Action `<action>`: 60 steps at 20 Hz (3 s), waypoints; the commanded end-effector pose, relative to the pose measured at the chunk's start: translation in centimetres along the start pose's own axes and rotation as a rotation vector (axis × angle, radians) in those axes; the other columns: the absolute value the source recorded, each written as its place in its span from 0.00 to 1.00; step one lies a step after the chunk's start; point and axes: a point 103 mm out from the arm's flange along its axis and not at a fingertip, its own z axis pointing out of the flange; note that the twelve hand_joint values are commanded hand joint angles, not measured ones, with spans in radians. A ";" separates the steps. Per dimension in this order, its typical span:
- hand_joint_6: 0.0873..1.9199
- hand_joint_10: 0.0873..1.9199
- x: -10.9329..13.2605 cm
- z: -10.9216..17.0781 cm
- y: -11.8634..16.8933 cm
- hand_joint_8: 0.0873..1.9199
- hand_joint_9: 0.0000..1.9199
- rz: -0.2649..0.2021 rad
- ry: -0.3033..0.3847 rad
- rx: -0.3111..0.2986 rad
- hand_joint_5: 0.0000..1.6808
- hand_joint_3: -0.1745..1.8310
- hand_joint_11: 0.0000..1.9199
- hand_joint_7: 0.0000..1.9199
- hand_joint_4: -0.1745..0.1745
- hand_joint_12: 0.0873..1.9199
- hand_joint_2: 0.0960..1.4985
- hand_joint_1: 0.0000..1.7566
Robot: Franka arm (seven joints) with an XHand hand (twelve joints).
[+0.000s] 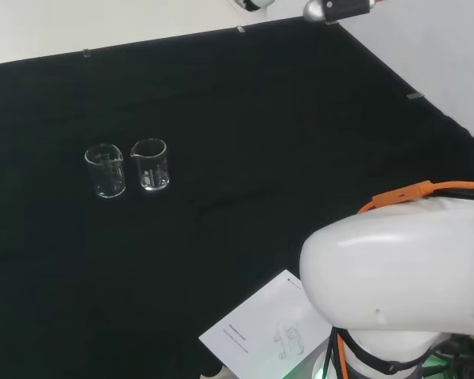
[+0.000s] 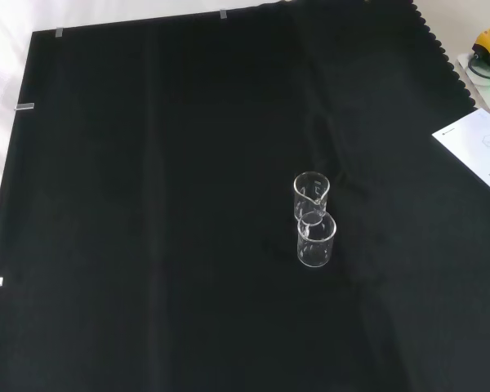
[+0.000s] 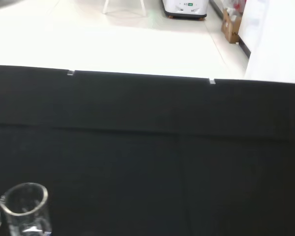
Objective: Pick up the beaker on the right.
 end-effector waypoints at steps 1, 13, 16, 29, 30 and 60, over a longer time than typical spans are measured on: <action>0.00 0.47 -9.5 -0.1 2.8 0.28 0.01 -0.067 -0.093 0.026 0.04 0.56 0.00 0.00 0.19 0.74 0.21 0.40; 0.00 0.46 -11.1 3.7 3.3 0.23 0.00 -0.173 0.005 -0.006 0.04 0.56 0.00 0.00 0.20 0.70 0.22 0.40; 0.00 0.46 -11.2 4.7 4.0 0.24 0.00 -0.165 0.019 -0.046 0.04 0.56 0.00 0.00 0.19 0.71 0.22 0.40; 0.00 0.48 -8.7 10.4 8.3 0.31 0.02 -0.138 0.106 -0.082 0.05 0.57 0.02 0.00 0.15 0.77 0.22 0.40; 0.00 0.48 -8.5 10.8 8.6 0.31 0.01 -0.139 0.117 -0.086 0.05 0.57 0.02 0.00 0.15 0.77 0.22 0.40; 0.00 0.49 -7.7 18.4 11.6 0.40 0.06 -0.167 0.406 -0.059 0.08 0.58 0.06 0.01 0.12 0.77 0.20 0.39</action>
